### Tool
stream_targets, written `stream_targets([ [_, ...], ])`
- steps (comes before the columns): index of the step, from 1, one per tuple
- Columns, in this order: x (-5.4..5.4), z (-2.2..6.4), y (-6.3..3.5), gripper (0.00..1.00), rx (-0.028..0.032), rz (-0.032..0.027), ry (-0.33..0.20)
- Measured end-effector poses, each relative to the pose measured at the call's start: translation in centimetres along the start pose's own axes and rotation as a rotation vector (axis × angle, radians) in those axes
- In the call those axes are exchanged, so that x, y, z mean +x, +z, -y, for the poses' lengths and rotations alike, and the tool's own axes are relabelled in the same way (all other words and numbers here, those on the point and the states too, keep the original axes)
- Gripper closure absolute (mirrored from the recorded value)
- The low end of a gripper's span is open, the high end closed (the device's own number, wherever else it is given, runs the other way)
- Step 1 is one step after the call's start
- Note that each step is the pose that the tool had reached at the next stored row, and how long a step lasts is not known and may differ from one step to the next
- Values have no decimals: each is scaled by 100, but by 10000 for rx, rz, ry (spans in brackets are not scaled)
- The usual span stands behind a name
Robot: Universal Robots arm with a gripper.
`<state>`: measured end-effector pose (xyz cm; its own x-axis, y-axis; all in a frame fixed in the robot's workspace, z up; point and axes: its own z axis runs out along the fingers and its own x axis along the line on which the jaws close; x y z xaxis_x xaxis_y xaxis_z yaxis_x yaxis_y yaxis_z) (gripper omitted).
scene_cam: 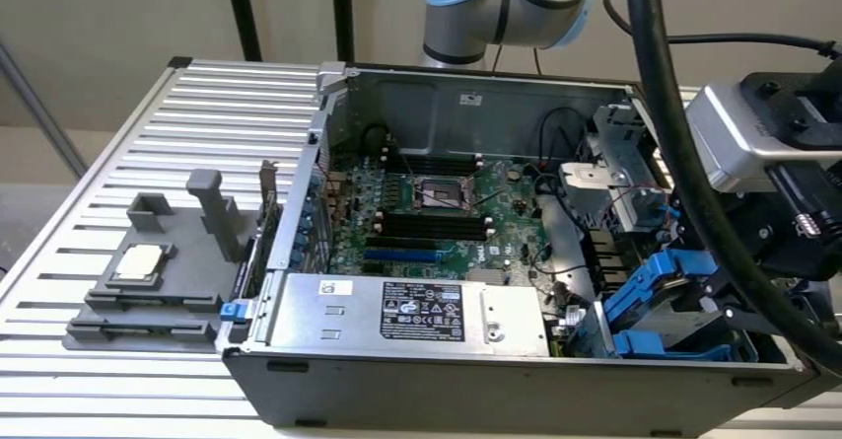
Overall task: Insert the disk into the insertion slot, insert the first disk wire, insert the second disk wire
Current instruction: 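Insert the disk into the insertion slot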
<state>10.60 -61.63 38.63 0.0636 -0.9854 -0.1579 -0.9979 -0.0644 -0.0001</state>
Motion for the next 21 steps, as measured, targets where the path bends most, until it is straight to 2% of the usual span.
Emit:
stream_targets([
  [5, -1, 0, -1, 61, 0, 0, 0],
  [6, 0, 0, -1, 66, 0, -1, 1],
  [13, -2, -1, -5, 67, 3, 5, -1],
  [15, -8, -1, -42, 67, 4, 15, -1],
  [16, -17, -1, -88, 67, 4, -4, -1],
  [19, -37, -1, -201, 67, 26, -10, -5],
  [21, -38, -2, -204, 67, 56, -9, -7],
])
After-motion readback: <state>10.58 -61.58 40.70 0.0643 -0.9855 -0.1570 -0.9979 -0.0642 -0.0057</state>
